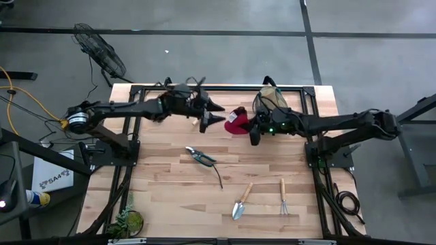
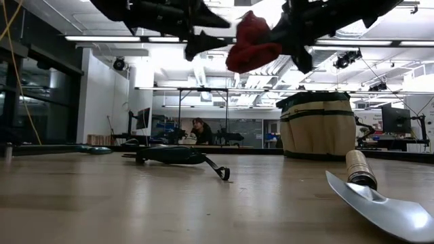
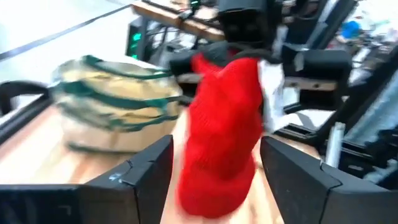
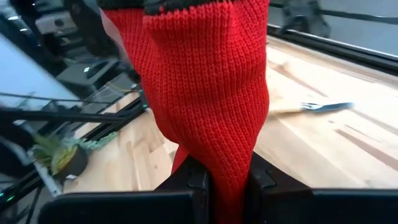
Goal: Pick & Place Garden tools in Gardening bag
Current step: Put the glove into the gardening bag
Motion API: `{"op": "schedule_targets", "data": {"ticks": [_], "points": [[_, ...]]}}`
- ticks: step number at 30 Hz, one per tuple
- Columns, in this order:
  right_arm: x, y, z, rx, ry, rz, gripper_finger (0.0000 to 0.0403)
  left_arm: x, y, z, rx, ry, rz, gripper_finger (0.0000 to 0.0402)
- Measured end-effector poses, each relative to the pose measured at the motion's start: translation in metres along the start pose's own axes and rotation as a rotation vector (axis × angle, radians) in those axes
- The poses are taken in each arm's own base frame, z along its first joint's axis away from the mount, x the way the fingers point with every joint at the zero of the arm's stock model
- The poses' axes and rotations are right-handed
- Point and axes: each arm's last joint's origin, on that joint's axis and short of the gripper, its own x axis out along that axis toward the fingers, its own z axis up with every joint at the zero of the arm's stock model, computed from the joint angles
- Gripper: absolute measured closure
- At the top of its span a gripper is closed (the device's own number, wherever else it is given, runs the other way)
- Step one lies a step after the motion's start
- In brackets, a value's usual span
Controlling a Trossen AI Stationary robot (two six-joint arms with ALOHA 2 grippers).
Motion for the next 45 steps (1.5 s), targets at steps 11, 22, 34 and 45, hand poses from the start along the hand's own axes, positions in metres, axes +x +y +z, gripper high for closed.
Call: {"op": "schedule_targets", "data": {"ticks": [11, 22, 34, 45], "points": [[-0.047, -0.006, 0.049, 0.058, 0.07, -0.326, 0.0377, -0.055, 0.007, 0.026, -0.029, -0.014, 0.107, 0.0164], [-0.074, -0.027, 0.102, 0.249, 0.205, -0.624, 0.0377, -0.063, 0.002, 0.028, -0.037, -0.016, 0.122, 0.0164], [-0.049, -0.058, 0.094, 0.368, 0.434, -0.766, 0.0377, -0.064, 0.004, 0.019, -0.082, 0.072, 0.149, 0.0164], [-0.037, -0.069, 0.085, 0.37, 0.53, -0.852, 0.0377, -0.064, 0.005, 0.018, -0.105, 0.086, 0.153, 0.0164]]}}
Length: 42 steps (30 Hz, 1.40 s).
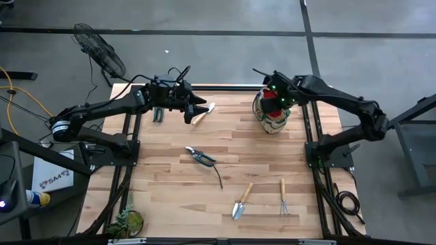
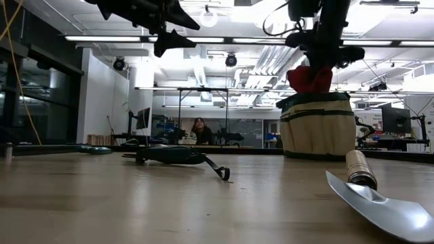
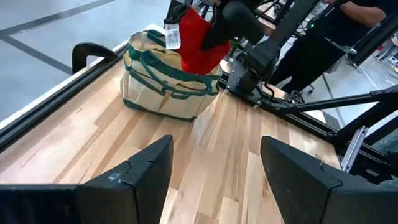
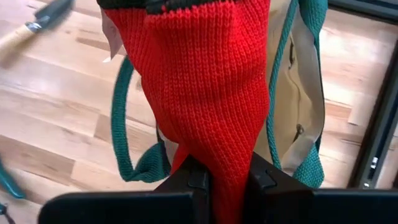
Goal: Pick & Place Garden tools in Gardening bag
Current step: Put the glove into the gardening bag
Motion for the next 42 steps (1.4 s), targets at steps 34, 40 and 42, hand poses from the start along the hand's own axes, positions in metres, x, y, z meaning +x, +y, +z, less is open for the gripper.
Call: {"op": "schedule_targets", "data": {"ticks": [34, 40, 42], "points": [[0.023, -0.006, 0.009, 0.009, 0.121, -0.089, 0.033, 0.0, 0.002, -0.007, -0.023, 0.069, 0.017, 0.0164], [0.023, -0.006, 0.009, 0.015, 0.12, -0.091, 0.0248, 0.0, 0.002, -0.007, -0.022, 0.069, 0.016, 0.0164], [0.023, -0.006, 0.009, 0.015, 0.12, -0.091, 0.0226, 0.0, 0.002, -0.007, -0.024, 0.069, 0.016, 0.0164]]}}
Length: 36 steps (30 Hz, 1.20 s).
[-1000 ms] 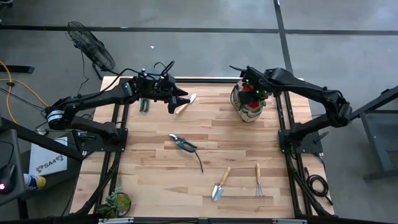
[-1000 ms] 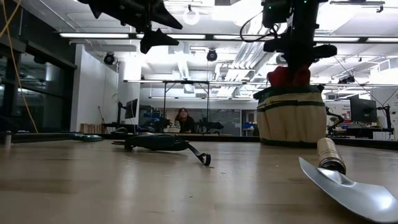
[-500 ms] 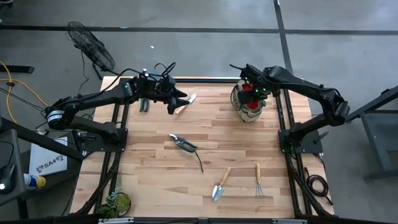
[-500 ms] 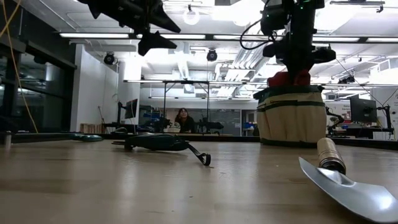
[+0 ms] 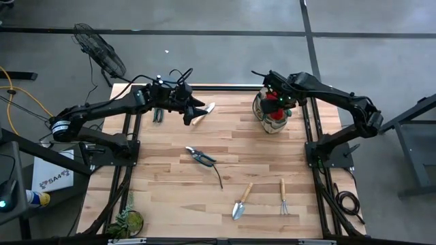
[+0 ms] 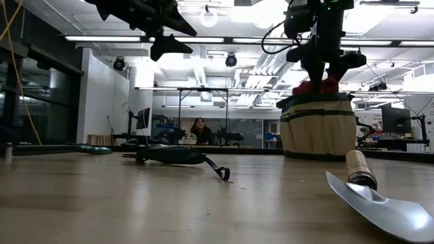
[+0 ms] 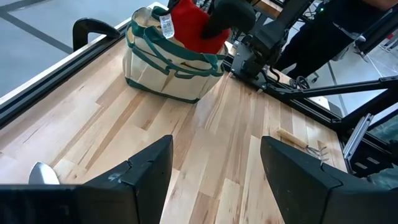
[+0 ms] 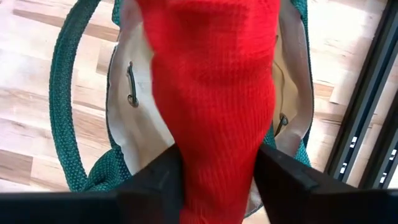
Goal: Pick & Place Garden tools in Gardening bag
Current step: Put the glove into the gardening bag, then put the bottom shear scissor into the gardening bag
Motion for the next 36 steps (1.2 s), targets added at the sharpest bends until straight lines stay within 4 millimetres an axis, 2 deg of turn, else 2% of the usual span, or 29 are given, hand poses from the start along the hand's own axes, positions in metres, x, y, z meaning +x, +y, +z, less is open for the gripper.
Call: {"op": "schedule_targets", "data": {"ticks": [5, 16, 28, 36], "points": [[0.0, 0.0, 0.0, -0.001, 0.001, 0.002, 0.0199, 0.0, 0.0, 0.0, -0.005, 0.0, -0.001, 0.0164], [-0.003, -0.001, -0.001, -0.01, -0.004, 0.012, 0.0201, 0.0, 0.0, 0.0, -0.025, 0.002, -0.005, 0.0164], [-0.042, -0.02, -0.018, 0.032, -0.109, 0.14, 0.0202, 0.0, 0.001, -0.004, -0.04, 0.048, -0.003, 0.0164], [-0.063, -0.023, -0.038, -0.049, -0.113, 0.274, 0.0202, -0.001, 0.003, -0.011, -0.014, 0.114, 0.015, 0.0164]]}}
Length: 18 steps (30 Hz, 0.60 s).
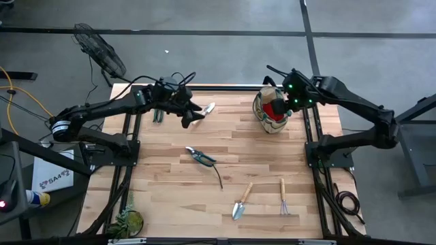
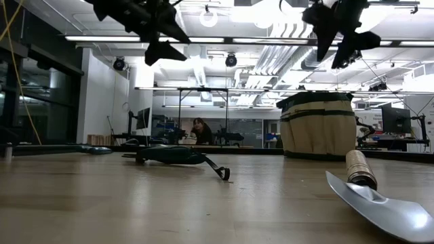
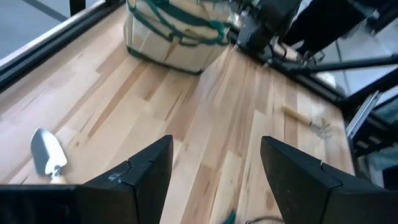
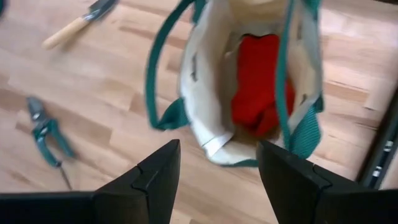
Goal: Pick & Place Garden tools in Gardening bag
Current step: Put the bottom shear scissor into the gardening bag
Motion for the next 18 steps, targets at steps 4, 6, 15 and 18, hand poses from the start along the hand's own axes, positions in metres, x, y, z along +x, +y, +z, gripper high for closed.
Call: {"op": "schedule_targets", "data": {"ticks": [4, 6, 15, 18], "points": [[-0.006, 0.006, -0.01, -0.052, 0.002, 0.033, 0.0202, 0.0, 0.001, -0.006, 0.014, 0.058, 0.007, 0.0164], [-0.008, 0.009, -0.014, -0.079, 0.005, 0.047, 0.0202, 0.0, 0.001, -0.009, 0.037, 0.09, -0.009, 0.0164], [-0.01, 0.023, -0.032, -0.205, -0.013, 0.043, 0.0202, 0.001, -0.011, -0.019, 0.208, 0.183, -0.171, 0.0164], [-0.011, 0.028, -0.038, -0.241, -0.019, 0.043, 0.0202, 0.004, -0.021, -0.024, 0.285, 0.208, -0.211, 0.0164]]}}
